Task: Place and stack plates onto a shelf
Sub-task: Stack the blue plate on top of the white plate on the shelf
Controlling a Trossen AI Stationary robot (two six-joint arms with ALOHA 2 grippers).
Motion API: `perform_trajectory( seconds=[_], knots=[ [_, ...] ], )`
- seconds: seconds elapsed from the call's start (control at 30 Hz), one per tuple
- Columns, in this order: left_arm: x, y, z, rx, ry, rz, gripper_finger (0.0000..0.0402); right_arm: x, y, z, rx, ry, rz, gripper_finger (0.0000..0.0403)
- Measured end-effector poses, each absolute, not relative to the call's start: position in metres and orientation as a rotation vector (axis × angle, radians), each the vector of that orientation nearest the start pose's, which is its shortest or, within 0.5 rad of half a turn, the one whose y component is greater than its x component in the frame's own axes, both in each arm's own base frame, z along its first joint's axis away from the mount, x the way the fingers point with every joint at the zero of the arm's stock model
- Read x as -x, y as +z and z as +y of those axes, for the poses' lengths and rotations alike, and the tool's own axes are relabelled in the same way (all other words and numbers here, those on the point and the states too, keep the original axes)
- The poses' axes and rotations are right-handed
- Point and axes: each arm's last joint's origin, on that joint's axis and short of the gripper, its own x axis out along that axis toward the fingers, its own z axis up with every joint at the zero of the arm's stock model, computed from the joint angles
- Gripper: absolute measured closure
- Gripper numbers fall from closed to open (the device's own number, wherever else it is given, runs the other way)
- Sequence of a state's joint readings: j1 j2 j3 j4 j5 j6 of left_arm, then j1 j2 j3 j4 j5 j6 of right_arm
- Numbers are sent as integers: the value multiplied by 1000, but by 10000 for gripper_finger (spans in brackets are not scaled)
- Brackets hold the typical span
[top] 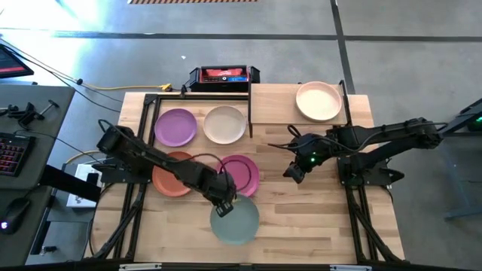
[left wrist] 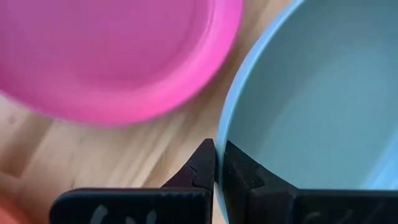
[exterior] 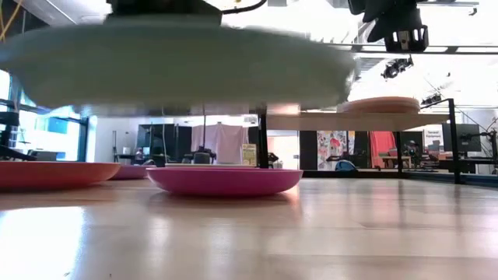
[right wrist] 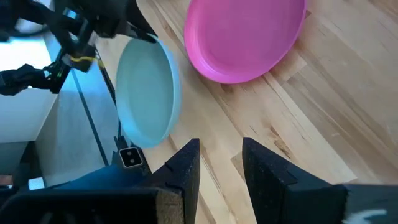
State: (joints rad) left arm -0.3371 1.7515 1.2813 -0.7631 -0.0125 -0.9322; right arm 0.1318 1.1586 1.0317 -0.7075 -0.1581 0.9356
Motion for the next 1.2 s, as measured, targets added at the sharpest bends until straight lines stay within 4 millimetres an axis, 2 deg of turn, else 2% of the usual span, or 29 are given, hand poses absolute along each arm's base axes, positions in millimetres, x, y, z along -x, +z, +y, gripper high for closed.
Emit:
perform_trajectory(
  seconds=[0.43,0.73,0.97,1.2],
  knots=[
    [-337,246,-65,532,323,1221,400,-252,285,37,-848,-174,907,304],
    [-343,256,-34,563,374,1203,400,-269,275,39,-904,-191,889,304],
    [-344,257,-22,588,397,1194,400,-277,262,40,-893,-238,920,304],
    [-344,257,-20,594,404,1191,400,-284,258,40,-904,-261,892,304]
  ],
)
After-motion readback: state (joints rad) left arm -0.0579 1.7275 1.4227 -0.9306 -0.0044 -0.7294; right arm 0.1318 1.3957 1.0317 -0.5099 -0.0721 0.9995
